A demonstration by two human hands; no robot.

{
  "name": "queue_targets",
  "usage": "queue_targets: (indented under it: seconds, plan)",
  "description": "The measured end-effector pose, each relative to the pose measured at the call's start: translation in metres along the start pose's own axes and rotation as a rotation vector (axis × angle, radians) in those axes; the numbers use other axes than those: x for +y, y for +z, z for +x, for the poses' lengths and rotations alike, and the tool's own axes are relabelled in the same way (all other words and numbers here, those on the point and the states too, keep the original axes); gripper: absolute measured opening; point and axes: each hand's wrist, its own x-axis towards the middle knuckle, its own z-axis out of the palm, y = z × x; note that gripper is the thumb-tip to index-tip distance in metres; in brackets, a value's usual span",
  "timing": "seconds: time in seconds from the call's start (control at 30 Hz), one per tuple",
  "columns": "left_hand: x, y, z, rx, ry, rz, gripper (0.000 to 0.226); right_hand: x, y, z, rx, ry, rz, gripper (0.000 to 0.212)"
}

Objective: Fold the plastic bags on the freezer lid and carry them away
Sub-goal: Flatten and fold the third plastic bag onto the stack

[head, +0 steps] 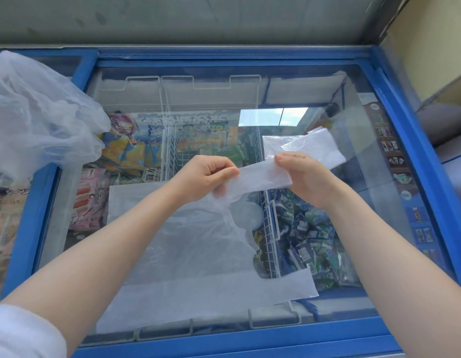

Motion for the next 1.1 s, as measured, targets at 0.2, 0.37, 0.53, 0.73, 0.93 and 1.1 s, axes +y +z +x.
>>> queue_targets:
  seconds: [0.2,0.37,0.53,0.73,0.93,1.1]
  plan:
    - [-0.039,0.013,0.003,0.083,-0.082,0.492,0.027,0.035,-0.013,0.021,0.614,0.173,-0.257,0.011]
    - [-0.075,0.017,-0.022,0.315,0.111,0.727,0.047,0.052,0.045,0.011,0.818,-0.339,-0.965,0.033]
    - [-0.117,0.01,-0.076,0.182,-0.145,0.766,0.072,0.109,0.159,0.047,0.239,-0.332,-1.282,0.065]
    - [-0.137,0.002,-0.089,0.153,-0.186,0.932,0.07,0.137,0.12,0.065,0.331,-0.061,-1.515,0.069]
    - [-0.138,-0.006,-0.095,0.086,-0.228,0.992,0.081,0.136,0.054,0.028,0.538,0.116,-1.493,0.071]
    - [-0.13,-0.007,-0.11,0.138,-0.173,0.988,0.085,0.125,0.065,0.014,0.625,0.208,-1.504,0.065]
